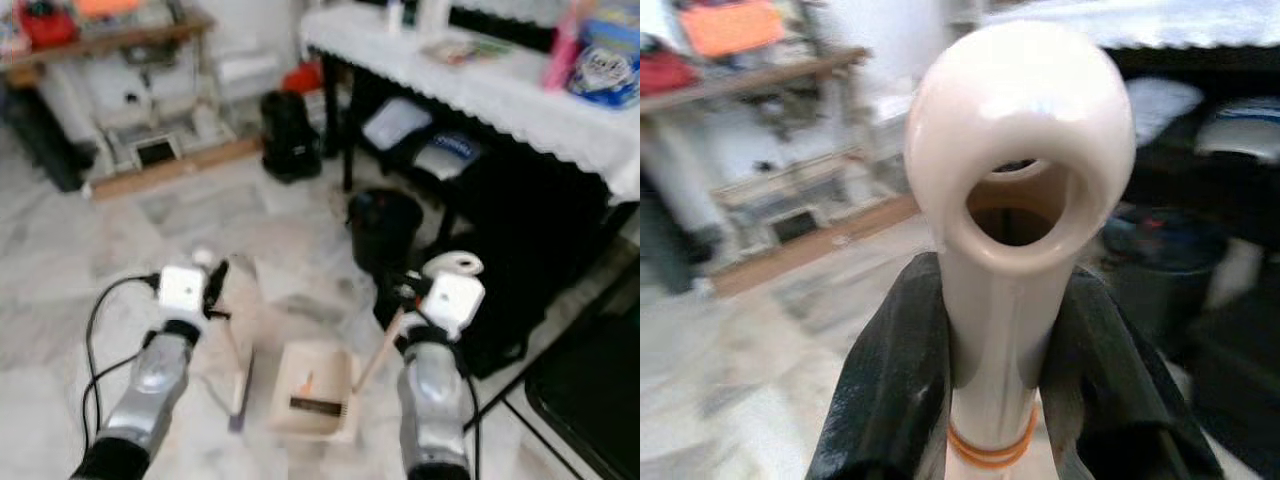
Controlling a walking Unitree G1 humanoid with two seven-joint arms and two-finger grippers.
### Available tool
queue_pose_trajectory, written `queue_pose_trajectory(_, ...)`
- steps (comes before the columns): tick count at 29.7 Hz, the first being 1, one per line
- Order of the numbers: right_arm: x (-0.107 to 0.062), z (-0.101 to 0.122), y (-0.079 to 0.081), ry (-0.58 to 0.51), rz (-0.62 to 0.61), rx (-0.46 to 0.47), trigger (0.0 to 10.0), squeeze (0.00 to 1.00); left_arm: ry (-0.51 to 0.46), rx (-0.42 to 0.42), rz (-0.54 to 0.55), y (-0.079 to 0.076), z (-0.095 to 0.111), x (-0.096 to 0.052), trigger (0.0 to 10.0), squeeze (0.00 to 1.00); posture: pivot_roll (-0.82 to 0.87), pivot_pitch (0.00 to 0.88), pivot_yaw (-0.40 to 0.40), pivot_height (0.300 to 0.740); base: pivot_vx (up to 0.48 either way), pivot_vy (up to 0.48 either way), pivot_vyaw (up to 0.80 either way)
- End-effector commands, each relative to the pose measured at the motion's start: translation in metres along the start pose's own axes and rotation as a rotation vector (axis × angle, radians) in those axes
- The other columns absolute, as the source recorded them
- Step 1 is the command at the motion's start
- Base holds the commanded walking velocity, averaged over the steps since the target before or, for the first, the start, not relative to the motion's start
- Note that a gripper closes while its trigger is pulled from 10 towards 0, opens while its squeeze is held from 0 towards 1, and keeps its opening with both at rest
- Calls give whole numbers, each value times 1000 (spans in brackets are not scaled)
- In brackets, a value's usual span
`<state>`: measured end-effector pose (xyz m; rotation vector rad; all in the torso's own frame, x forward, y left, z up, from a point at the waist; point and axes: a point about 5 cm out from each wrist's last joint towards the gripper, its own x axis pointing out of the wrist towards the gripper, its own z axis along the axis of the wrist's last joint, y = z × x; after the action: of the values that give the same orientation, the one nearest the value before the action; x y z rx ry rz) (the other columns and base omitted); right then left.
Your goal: Sweep floor
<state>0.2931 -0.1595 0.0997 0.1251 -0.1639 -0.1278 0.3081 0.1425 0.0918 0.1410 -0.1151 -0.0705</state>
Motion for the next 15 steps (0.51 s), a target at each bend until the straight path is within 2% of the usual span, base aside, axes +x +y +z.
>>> queue_pose_trajectory(1, 4, 6, 2, -35, 1, 30, 10000, 0, -54, 18, -2, -2, 9, 3, 10000, 0, -74, 0, 47, 740, 0, 0, 800)
queue_pose_trajectory(15, 7, 7, 4, -43, 9, 37, 10000, 0, -54, 25, 7, -1, 9, 3, 10000, 0, -79, 0, 46, 740, 0, 0, 800)
